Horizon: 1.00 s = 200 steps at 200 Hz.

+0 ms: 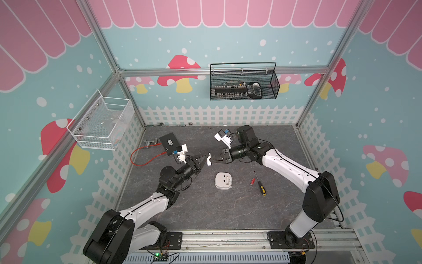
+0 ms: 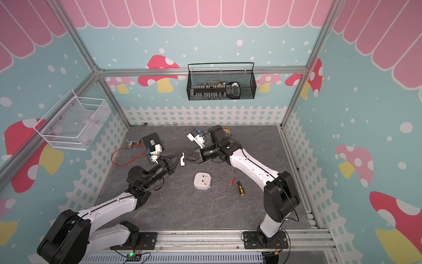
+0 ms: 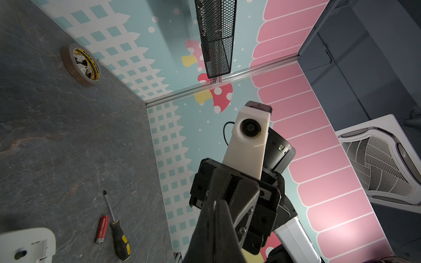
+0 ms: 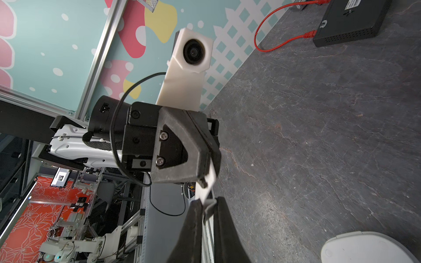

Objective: Remove the battery from the alarm
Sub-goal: Pick up the cover from the center of the board.

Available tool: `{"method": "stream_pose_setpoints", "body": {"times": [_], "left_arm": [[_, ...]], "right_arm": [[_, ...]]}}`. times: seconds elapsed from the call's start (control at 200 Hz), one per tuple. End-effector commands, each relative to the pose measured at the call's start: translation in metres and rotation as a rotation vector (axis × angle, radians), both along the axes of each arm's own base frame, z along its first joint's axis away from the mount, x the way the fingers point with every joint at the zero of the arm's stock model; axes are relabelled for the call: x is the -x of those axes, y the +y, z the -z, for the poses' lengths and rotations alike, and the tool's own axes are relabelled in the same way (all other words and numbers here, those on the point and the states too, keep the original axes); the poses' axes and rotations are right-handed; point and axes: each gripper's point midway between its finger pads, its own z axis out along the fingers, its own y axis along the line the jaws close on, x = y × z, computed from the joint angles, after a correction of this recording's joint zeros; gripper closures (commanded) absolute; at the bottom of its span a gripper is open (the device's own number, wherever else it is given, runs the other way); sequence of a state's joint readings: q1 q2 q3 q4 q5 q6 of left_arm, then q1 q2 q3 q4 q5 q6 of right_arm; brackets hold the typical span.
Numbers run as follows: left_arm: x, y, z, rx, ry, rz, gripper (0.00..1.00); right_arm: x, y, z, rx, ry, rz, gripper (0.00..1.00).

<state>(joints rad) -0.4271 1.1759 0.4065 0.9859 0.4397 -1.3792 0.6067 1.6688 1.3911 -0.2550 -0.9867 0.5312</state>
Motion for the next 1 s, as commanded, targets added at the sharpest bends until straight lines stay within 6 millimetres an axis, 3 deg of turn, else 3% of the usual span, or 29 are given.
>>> {"method": "stream_pose_setpoints", "body": {"times": [0.0,0.415,0.645,0.715,0.816,0.996], "left_arm": [[0.007,-0.006,0.009,-0.021,0.01,0.034,1.0],[0.012,-0.006,0.011,-0.046,0.002,0.038,1.0],[0.013,-0.004,0.009,-0.065,-0.013,0.028,0.75],[0.014,-0.004,0.009,-0.068,-0.016,0.031,0.63],[0.014,-0.004,0.01,-0.072,-0.014,0.029,0.59],[0.011,0.003,0.004,-0.103,-0.035,-0.01,0.27]], "right_arm": [[0.0,0.007,-0.013,-0.033,-0.047,-0.026,0.92],[-0.001,0.005,-0.014,-0.026,-0.034,0.001,0.99],[-0.001,0.002,-0.016,-0.035,-0.019,0.018,1.0],[0.0,0.002,-0.015,-0.039,-0.015,0.018,1.0],[-0.002,0.0,-0.015,-0.04,-0.005,0.032,1.0],[-0.009,-0.009,-0.004,-0.013,0.033,0.084,1.0]]}}
